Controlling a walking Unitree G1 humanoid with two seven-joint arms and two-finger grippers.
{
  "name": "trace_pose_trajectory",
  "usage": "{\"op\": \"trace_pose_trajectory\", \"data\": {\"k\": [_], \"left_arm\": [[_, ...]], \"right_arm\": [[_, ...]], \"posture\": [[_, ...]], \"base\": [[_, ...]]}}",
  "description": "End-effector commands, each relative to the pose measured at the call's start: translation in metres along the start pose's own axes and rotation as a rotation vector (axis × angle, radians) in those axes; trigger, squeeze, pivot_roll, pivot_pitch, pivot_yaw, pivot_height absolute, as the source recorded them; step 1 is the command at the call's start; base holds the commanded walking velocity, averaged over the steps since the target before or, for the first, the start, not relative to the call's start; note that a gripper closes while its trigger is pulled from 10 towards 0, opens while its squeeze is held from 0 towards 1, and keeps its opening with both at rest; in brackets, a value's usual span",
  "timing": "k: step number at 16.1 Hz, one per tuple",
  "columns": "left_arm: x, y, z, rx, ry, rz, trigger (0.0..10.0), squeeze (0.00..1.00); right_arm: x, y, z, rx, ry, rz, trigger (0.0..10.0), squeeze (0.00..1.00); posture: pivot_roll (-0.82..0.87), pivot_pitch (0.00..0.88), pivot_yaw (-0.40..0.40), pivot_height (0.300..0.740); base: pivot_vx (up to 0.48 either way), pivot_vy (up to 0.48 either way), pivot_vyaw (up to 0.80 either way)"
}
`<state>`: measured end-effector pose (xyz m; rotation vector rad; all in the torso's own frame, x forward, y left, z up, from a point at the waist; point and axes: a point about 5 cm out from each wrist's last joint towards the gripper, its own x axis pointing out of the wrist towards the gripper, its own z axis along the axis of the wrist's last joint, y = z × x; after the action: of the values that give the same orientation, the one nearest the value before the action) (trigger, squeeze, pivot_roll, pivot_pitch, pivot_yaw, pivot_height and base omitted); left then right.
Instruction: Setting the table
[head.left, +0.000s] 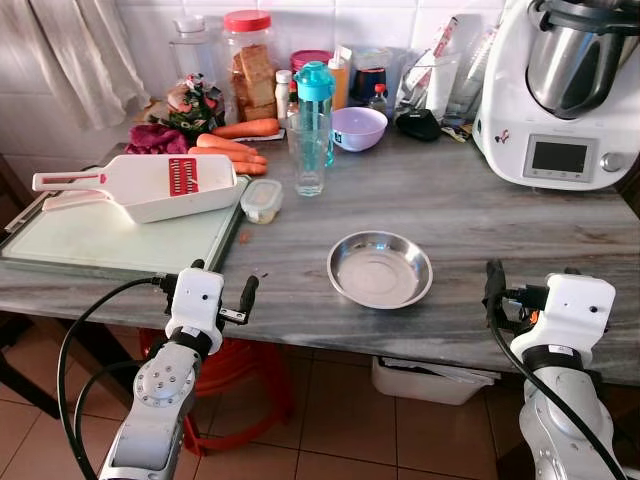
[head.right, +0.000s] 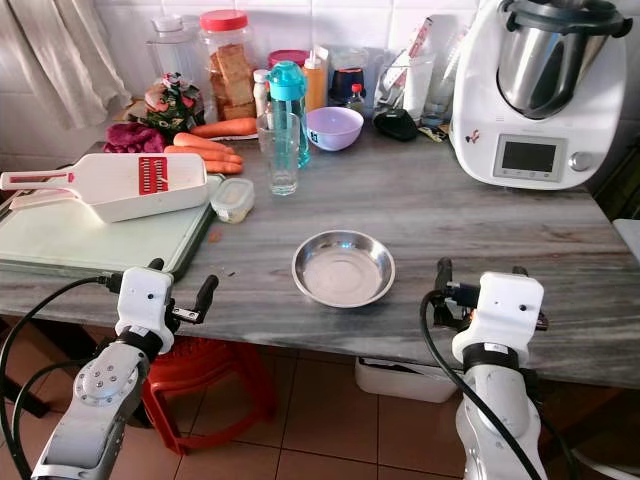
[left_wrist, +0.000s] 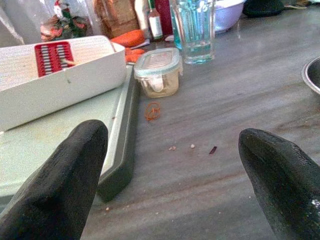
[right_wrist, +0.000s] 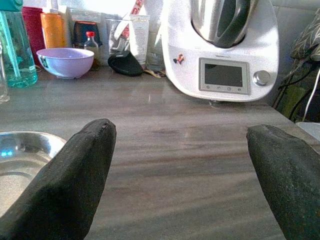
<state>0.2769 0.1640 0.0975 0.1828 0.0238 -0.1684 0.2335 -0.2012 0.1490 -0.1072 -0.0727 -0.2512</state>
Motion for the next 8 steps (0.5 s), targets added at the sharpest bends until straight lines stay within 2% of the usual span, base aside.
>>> {"op": "trace_pose_trajectory", "data": {"k": [1,5,8], "left_arm": [[0.0046,-0.0035,0.0023,0.001,0.001,0.006,10.0,0.0],[0.007,-0.0057,0.0035,0.006,-0.002,0.012,10.0,0.0],[0.007,-0.006,0.0015,0.015,0.005,0.01,10.0,0.0]], "right_arm": [[-0.0015,0.0044,0.0034,-0.004,-0.001,0.016,10.0,0.0],[0.0031,0.0074,0.0041,-0.002,0.001,0.019,10.0,0.0],[0.0033,0.0057,0.0012,0.003,0.015,0.016,10.0,0.0]], "posture": [[-0.05,0.005,0.023,0.74],[-0.05,0.0,0.022,0.74],[-0.05,0.001,0.021,0.74]], "base": [[0.0,0.0,0.0],[0.0,0.0,0.0],[0.0,0.0,-0.69]]}}
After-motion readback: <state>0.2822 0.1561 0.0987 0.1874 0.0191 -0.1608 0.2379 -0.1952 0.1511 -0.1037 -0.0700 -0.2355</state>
